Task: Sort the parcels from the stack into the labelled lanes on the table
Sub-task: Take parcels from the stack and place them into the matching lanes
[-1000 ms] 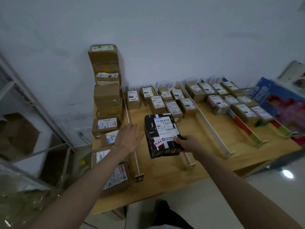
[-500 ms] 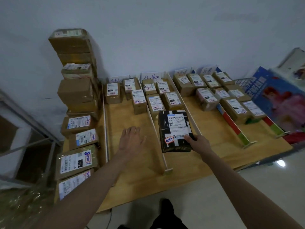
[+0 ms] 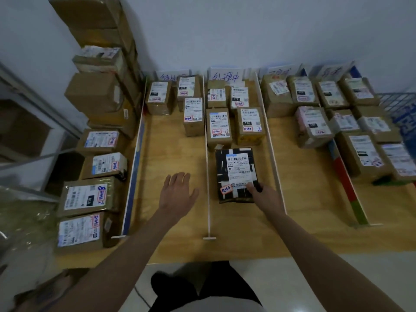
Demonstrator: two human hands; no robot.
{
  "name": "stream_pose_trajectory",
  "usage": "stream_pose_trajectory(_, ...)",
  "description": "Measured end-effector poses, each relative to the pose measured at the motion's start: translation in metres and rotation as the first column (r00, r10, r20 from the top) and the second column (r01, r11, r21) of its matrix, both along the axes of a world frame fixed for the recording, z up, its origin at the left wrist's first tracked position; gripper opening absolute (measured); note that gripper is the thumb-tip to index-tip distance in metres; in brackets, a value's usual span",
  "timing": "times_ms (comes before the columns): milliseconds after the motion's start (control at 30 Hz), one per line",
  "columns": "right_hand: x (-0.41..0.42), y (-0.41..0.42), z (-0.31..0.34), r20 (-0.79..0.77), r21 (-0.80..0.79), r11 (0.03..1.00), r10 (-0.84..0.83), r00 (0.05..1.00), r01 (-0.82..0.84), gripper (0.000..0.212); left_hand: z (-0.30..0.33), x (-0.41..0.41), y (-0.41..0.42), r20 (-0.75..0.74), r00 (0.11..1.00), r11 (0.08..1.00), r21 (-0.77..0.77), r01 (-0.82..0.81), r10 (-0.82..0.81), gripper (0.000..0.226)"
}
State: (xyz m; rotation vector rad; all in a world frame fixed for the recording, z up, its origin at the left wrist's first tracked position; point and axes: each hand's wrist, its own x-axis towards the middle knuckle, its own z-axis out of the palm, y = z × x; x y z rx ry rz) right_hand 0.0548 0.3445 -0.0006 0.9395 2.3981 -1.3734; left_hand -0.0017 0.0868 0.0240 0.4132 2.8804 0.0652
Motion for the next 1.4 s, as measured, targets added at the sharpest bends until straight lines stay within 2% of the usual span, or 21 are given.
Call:
stream_pose_trajectory(300, -0.034, -0.006, -0.024, -0.03, -0.143, 0.989, 0.035, 0.999, -0.039, 0.032, -0.012, -0.017, -0.001, 0.053, 0.994, 0.994, -0.037, -0.098, 0.1, 0.062)
stream_pose_trajectory(533, -0.051, -0.005, -0.032, -0.019, -0.046, 0.995, 0.082, 0.996, -0.083, 0.036, -0.012, -0.028, 0.008, 0.039, 0.996, 0.994, -0.076, -0.076, 0.079, 0.061)
stream_pose_trajectory(700, -0.064, -0.006, -0.032, 0.049, 0.027, 0.99, 0.138, 0.989, -0.14, 0.041, -0.009, -0.034, 0.013, 0.033, 0.999, 0.994, -0.102, -0.033, 0.037, 0.062)
stream_pose_trajectory(800, -0.067, -0.005, -0.026, 0.063, 0.138, 0.98, 0.136, 0.989, -0.143, 0.051, 0.0, -0.038, 0.013, 0.016, 1.0, 0.996, -0.091, -0.021, 0.023, 0.061)
stream_pose_trajectory(867, -0.066, -0.006, -0.01, 0.016, 0.245, 0.954, 0.172, 0.985, -0.171, 0.051, 0.01, -0.042, 0.009, -0.018, 1.0, 0.996, -0.085, -0.015, 0.014, 0.061)
stream_pose_trajectory(933, -0.069, -0.009, 0.011, -0.064, 0.384, 0.894, 0.275, 0.959, -0.231, 0.045, 0.023, -0.044, 0.0, -0.058, 0.998, 0.997, -0.068, -0.02, 0.017, 0.059)
stream_pose_trajectory(1033, -0.082, -0.021, 0.04, -0.151, 0.549, 0.781, 0.443, 0.884, -0.297, 0.045, 0.045, -0.049, -0.022, -0.112, 0.993, 0.997, -0.056, -0.046, 0.039, 0.058)
stream_pose_trajectory(1100, -0.095, -0.038, 0.056, -0.152, 0.624, 0.702, 0.54, 0.828, -0.343, 0.048, 0.058, -0.052, -0.042, -0.148, 0.987, 0.996, -0.05, -0.075, 0.067, 0.058)
stream_pose_trajectory(1233, -0.116, -0.089, 0.082, -0.172, 0.696, 0.615, 0.645, 0.745, -0.371, 0.049, 0.083, -0.057, -0.093, -0.227, 0.966, 0.99, -0.043, -0.136, 0.123, 0.056)
stream_pose_trajectory(1400, -0.137, -0.158, 0.098, -0.179, 0.709, 0.587, 0.686, 0.706, -0.391, 0.048, 0.098, -0.07, -0.162, -0.262, 0.94, 0.974, -0.006, -0.227, 0.218, 0.059)
